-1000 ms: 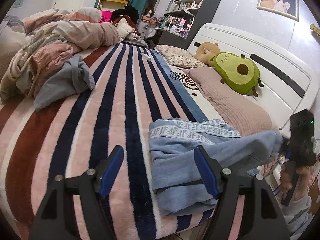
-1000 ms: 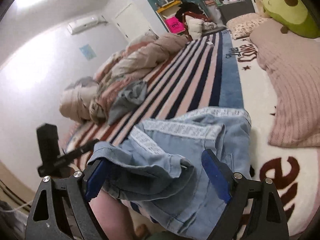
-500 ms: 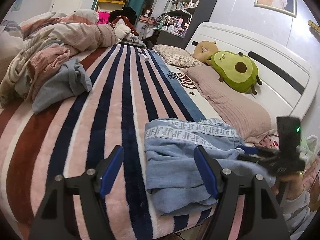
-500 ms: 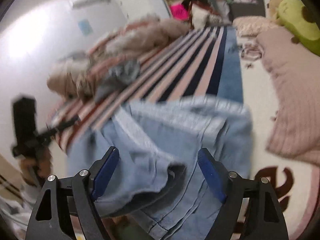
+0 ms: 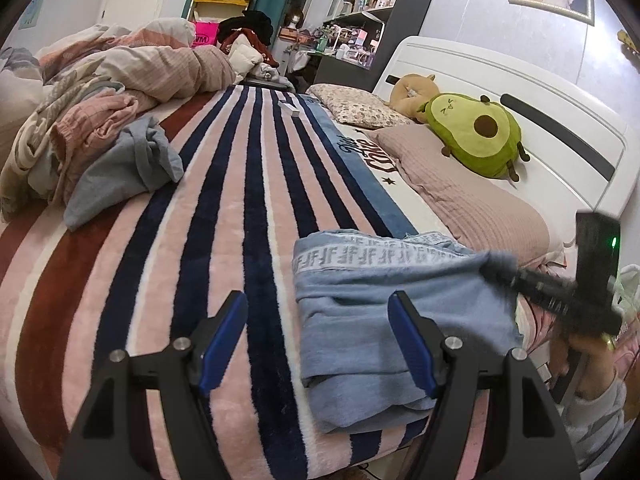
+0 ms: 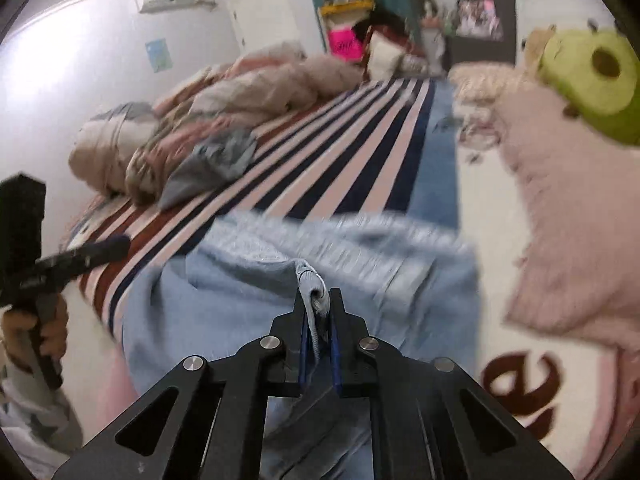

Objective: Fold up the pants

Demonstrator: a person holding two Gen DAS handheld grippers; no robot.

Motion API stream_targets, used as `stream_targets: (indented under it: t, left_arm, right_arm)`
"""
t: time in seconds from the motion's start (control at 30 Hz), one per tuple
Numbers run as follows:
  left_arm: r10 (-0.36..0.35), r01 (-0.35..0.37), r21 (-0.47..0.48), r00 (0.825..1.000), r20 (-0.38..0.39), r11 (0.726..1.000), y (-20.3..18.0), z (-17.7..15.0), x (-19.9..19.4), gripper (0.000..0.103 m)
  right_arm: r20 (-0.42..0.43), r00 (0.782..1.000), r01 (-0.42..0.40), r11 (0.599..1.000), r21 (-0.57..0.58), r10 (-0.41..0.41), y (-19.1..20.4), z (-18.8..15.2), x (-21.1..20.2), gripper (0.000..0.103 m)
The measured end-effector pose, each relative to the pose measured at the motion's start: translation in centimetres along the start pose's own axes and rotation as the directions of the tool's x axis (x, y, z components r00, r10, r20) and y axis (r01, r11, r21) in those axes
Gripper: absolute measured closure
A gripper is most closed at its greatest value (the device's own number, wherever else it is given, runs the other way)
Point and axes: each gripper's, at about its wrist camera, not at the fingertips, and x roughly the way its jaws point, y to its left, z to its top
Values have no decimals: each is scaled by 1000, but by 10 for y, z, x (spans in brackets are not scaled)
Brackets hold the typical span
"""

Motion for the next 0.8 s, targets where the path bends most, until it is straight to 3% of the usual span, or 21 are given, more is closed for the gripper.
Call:
stream_targets:
  t: [0.17, 0.27, 0.3, 0.33, 0.37, 0.43, 0.6, 0.63, 0.67, 0.7, 0.73, 0.8]
  left_arm:
    - [-1, 1, -2, 1000, -5, 1000, 0, -2, 3, 34]
    - [-5, 5, -7, 1000, -15, 1000, -1, -3, 7, 34]
    - [-6, 6, -5, 1000, -20, 1000, -1, -4, 8, 34]
    - [-6, 6, -2, 1000, -23, 1000, -1, -5, 8, 34]
    - [-7, 7, 2, 1000, -25, 1000, -2, -5, 8, 34]
    - [-7, 7, 1, 1000, -27, 1000, -2, -5, 9, 34]
    - [-13, 13, -13, 999, -41, 1000, -1, -5, 17, 34]
    - [-16, 15, -17, 999, -44, 1000, -1, -5, 18, 34]
    - [-17, 16, -20, 999, -46, 1000, -1, -5, 18, 34]
    - [-17, 16, -22, 999, -50, 1000, -2, -5, 19, 34]
    - [-15, 14, -18, 999, -51, 1000, -3, -5, 19, 34]
    - [-13, 12, -9, 999, -49, 1000, -6, -5, 17, 34]
  right_arm:
    - [30, 995, 93, 995, -37, -92, -5, 24, -6, 100]
    - [-31, 992, 118, 992, -45, -119, -11, 20, 17, 97]
    - [-68, 989, 126, 991, -47, -129, -12, 15, 25, 93]
    - [-84, 988, 124, 991, -40, -127, -14, 12, 27, 82]
    - [-95, 988, 119, 993, -19, -121, -17, 9, 26, 63]
    - [-77, 994, 82, 995, 57, -77, -27, 4, 16, 40]
    - [-155, 986, -33, 981, 191, 63, -40, -20, 14, 35]
    - [-154, 985, -53, 981, 185, 82, -37, -23, 15, 35]
    - [-154, 983, -73, 981, 179, 101, -35, -26, 16, 42]
    - [-152, 979, -105, 978, 178, 133, -32, -28, 18, 50]
    - [-156, 976, -124, 974, 187, 154, -31, -28, 21, 71]
    - [-168, 970, -143, 970, 195, 177, -29, -30, 27, 84]
